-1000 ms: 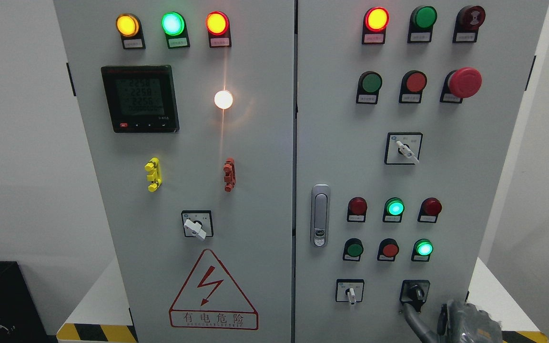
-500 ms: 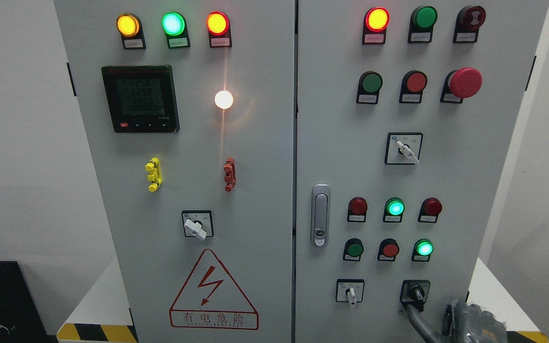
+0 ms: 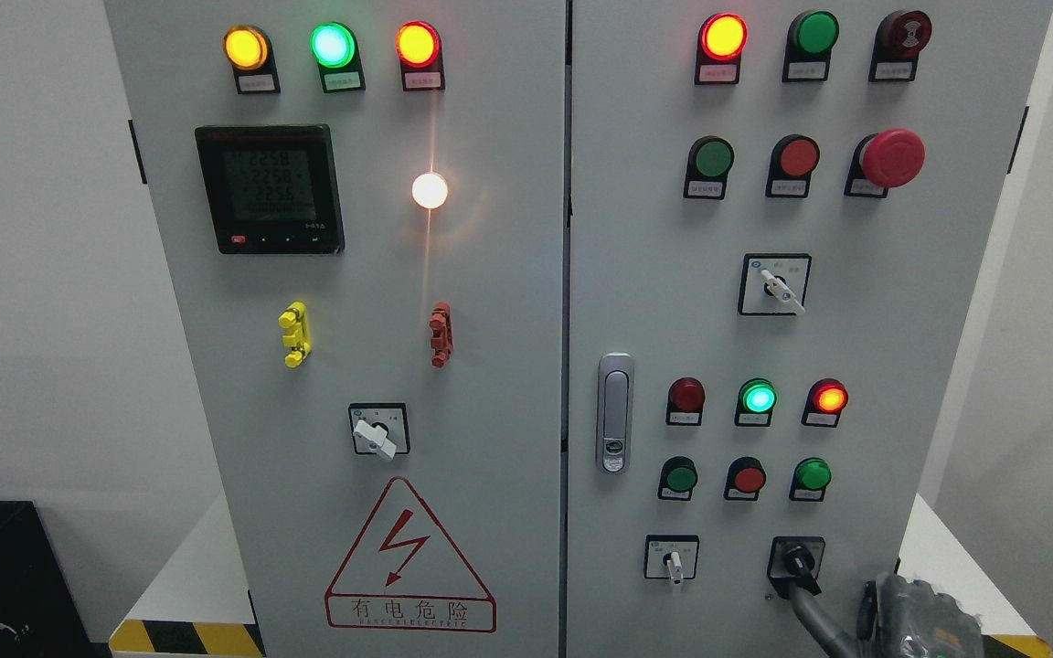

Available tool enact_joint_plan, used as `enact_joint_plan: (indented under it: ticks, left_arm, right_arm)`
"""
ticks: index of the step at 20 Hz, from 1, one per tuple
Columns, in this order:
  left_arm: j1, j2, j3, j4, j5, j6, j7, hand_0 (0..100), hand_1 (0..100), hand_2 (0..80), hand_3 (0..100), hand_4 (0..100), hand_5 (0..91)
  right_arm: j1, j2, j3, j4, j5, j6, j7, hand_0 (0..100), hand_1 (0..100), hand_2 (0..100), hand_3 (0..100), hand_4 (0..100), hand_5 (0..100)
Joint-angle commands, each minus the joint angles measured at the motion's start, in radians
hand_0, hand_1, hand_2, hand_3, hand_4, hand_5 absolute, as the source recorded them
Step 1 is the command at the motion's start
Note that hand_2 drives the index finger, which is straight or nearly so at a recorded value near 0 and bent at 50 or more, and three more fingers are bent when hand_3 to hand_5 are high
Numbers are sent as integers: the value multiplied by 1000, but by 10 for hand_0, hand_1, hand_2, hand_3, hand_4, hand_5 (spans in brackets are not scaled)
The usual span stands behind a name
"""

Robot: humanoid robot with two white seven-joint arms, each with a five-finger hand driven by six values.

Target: Flip black knob to close circuit

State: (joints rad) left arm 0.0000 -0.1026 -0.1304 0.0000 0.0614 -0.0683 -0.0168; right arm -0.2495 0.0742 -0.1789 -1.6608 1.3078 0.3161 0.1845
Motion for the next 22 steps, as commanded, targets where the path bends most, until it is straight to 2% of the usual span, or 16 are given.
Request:
enact_joint_plan:
  ticks: [1, 22]
  left_arm:
    - [21, 0, 0, -23, 0, -1, 0, 120, 556, 0, 0, 0, 0]
    - [21, 0, 0, -23, 0, -1, 0, 120, 556, 0, 0, 0, 0]
  right_arm:
    - [-7, -7, -11, 3, -2, 3, -3, 0, 15, 854, 994, 873, 929]
    - [-7, -7, -7, -2, -24, 1, -5, 0, 13, 851, 991, 870, 927]
